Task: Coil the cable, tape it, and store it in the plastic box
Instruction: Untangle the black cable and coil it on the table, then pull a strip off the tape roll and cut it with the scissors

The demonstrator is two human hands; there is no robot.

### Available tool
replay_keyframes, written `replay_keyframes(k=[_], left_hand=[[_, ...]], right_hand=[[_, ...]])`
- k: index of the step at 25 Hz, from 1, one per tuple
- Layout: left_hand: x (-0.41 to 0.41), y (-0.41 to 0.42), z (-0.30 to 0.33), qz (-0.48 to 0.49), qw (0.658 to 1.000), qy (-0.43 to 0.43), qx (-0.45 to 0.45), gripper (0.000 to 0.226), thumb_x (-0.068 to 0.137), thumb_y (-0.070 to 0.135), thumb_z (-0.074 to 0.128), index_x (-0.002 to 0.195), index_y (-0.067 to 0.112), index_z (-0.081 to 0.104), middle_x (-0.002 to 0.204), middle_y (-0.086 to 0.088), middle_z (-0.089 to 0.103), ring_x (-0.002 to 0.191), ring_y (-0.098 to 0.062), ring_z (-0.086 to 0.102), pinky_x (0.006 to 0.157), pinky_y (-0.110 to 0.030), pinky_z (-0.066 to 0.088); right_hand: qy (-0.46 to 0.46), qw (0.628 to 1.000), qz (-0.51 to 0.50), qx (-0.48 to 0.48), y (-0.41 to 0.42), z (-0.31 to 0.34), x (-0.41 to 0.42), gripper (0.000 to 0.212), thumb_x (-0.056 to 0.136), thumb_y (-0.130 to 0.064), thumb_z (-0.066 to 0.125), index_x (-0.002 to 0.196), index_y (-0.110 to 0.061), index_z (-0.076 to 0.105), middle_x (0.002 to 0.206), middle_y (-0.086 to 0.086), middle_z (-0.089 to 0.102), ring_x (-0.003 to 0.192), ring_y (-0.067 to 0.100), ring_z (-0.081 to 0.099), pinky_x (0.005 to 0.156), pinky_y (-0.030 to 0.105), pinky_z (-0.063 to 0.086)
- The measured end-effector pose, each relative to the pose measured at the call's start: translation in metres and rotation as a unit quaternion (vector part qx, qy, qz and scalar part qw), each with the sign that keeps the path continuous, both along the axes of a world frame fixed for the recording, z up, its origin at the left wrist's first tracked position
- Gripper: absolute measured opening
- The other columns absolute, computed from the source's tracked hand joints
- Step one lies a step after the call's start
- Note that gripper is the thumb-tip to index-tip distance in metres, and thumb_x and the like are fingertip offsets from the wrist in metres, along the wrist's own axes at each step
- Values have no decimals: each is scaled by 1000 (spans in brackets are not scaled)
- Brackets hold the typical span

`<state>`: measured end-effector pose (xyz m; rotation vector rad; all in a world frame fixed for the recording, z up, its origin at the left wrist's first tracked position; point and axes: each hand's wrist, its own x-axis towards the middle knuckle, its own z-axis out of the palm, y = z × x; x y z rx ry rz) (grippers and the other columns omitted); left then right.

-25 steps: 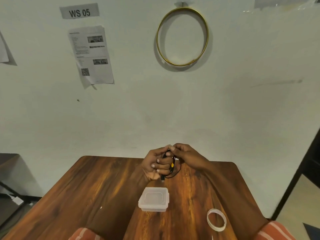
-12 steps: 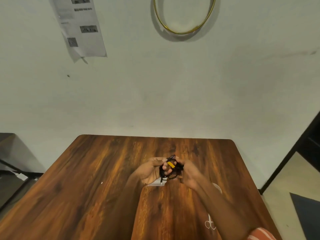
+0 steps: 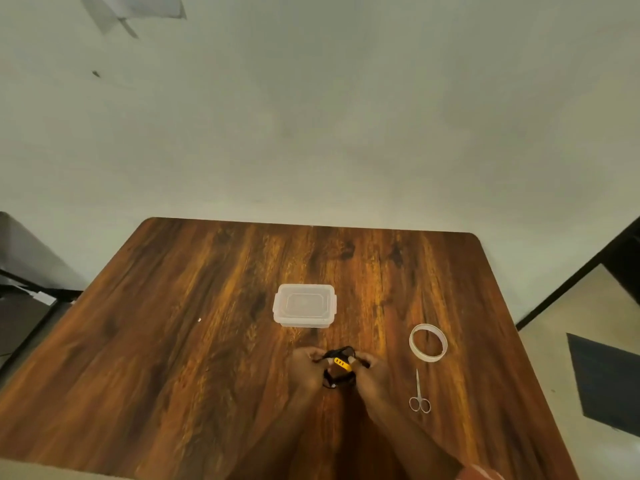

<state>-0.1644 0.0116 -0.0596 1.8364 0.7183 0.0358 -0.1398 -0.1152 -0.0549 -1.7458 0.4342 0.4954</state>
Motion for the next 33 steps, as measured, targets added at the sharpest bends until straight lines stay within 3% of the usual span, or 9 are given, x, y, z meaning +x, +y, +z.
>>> replay_keyframes(k=[3, 9, 13, 19, 22, 24, 28, 31, 33], left_hand=[[15, -4, -8, -23, 996, -13, 91, 11, 86, 3, 69, 90, 10, 77, 76, 7, 67, 64, 2, 59, 58, -3, 45], [38, 2, -45, -87, 976, 25, 199, 16, 91, 15, 64, 93, 19, 79, 87, 6, 75, 75, -7, 66, 79, -25, 56], [43, 5, -63, -94, 962, 63, 249, 15, 90, 24, 65, 98, 22, 77, 106, 6, 68, 92, -14, 62, 85, -30, 53], [37, 18, -63, -88, 977, 38, 188, 20, 87, 23, 70, 106, 19, 77, 111, 0, 71, 99, -17, 62, 84, -25, 43], [32, 30, -51, -129, 968, 41, 210, 22, 93, 25, 65, 111, 19, 75, 122, -1, 69, 108, -21, 63, 98, -35, 48], [29, 35, -42, -150, 949, 26, 275, 26, 97, 25, 58, 117, 17, 72, 125, 0, 67, 114, -22, 61, 102, -37, 45], [32, 31, -24, -229, 907, 2, 353, 16, 96, 23, 59, 105, 18, 71, 108, 2, 67, 99, -16, 62, 82, -22, 42], [42, 5, -7, -211, 922, -11, 324, 16, 97, 19, 58, 99, 13, 73, 103, 1, 64, 90, -16, 61, 74, -21, 42], [49, -11, 8, -200, 928, -34, 313, 16, 96, 20, 59, 99, 14, 74, 96, 3, 62, 89, -17, 64, 72, -22, 43]], right_hand=[[-39, 994, -4, -103, 10, -22, 15, 16, 87, -13, 67, 102, -12, 72, 102, 7, 74, 93, 22, 68, 77, 30, 53], [-74, 975, 25, -209, 20, -45, 35, 19, 91, -19, 62, 107, -15, 72, 110, 5, 72, 98, 23, 65, 76, 27, 46], [-141, 903, 123, -387, 17, -65, 36, 27, 89, -37, 60, 110, -23, 71, 124, 2, 59, 116, 23, 50, 97, 35, 44], [-152, 936, 61, -311, 2, -53, 39, 27, 88, -42, 62, 106, -23, 71, 120, 4, 59, 114, 26, 47, 92, 37, 41], [-230, 897, 35, -376, -39, -39, 43, 22, 83, -27, 65, 103, -20, 72, 117, 7, 62, 116, 32, 51, 88, 41, 45], [-223, 859, 62, -457, -81, -30, 51, 42, 75, -23, 70, 117, -20, 66, 130, 8, 58, 124, 33, 47, 93, 44, 47], [-157, 800, 216, -536, -159, -27, 75, 56, 83, -44, 61, 136, -30, 49, 146, 4, 45, 133, 29, 37, 105, 47, 37], [-172, 765, 327, -527, -166, -23, 89, 44, 89, -38, 56, 133, -31, 53, 144, 4, 48, 133, 28, 38, 104, 44, 36], [-211, 786, 317, -486, -153, -18, 88, 34, 90, -30, 57, 124, -32, 61, 133, 1, 60, 123, 26, 51, 96, 40, 41]])
